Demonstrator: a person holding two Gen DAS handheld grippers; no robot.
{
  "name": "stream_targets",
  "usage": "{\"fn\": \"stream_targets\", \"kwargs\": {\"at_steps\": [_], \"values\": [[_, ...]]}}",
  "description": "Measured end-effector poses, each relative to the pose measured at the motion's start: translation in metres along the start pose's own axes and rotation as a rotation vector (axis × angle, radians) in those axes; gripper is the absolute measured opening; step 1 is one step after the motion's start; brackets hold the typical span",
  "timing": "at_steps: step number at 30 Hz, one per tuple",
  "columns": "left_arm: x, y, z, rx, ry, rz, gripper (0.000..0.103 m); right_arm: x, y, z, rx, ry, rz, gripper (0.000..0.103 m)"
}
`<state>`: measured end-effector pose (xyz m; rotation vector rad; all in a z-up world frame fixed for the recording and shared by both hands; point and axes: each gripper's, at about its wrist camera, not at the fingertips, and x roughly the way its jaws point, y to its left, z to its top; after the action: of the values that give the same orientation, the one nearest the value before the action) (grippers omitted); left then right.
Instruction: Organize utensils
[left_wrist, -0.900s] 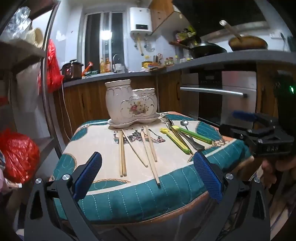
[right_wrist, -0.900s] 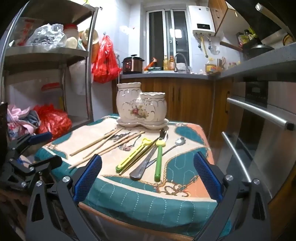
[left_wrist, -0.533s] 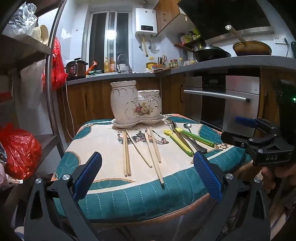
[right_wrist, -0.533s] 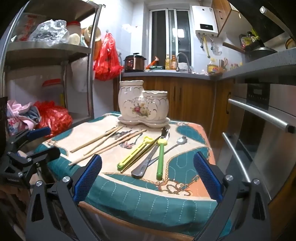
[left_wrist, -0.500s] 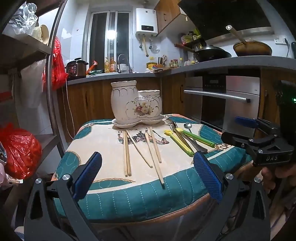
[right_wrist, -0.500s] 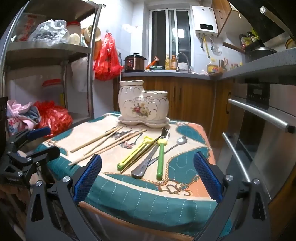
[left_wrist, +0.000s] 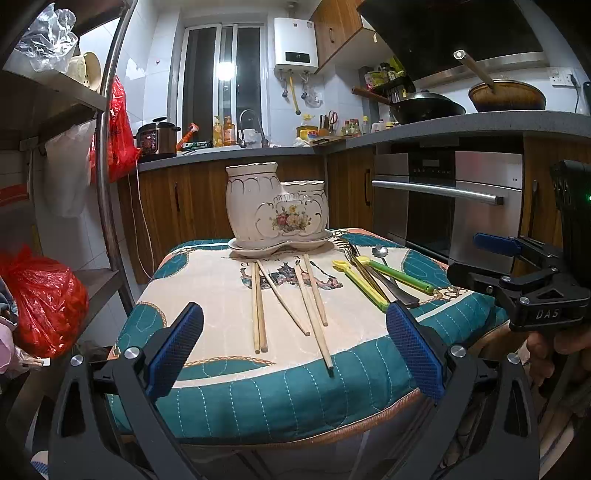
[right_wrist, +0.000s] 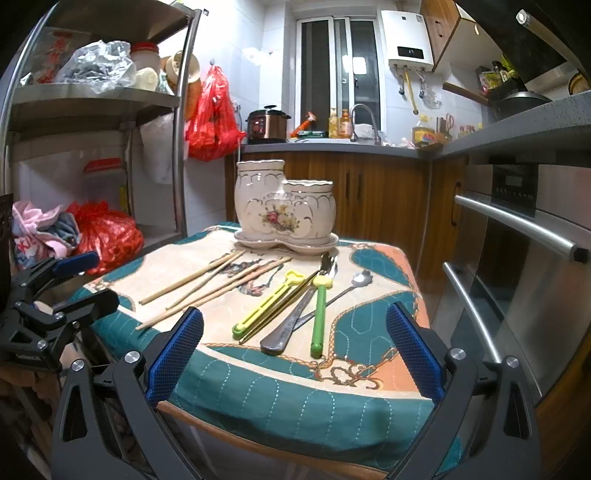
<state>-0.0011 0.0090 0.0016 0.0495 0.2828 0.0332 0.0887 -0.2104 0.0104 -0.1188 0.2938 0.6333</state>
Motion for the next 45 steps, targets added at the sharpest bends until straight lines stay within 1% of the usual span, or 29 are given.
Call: {"fn": "stream_targets", "kwargs": {"at_steps": [24,32,40,45], "values": [[-0.0004,-0.0002,-0.0001,-0.005,-0.001,0.001,0.098,0.0002,-0.0008,-0.0016,0.016,0.001,0.003,0.098],[-0.0002,0.0016,-0.0002,-0.01,0.01,-0.02,0.098,-0.0008,-0.0017,-0.0008,0.016,0.003,0.01,0.098],[-0.0023,0.0016,0.0004,-0.016,0.004,-0.006,0.098,-0.0009,-0.0021,0.0002,0.015,0.004,0.012,0.098],[-0.0003,0.0026,-0.0006,-0.018,0.014,0.004,0.098,-0.0008,-0.0022,0.0004,0.018,0.004,0.012,0.098]]}}
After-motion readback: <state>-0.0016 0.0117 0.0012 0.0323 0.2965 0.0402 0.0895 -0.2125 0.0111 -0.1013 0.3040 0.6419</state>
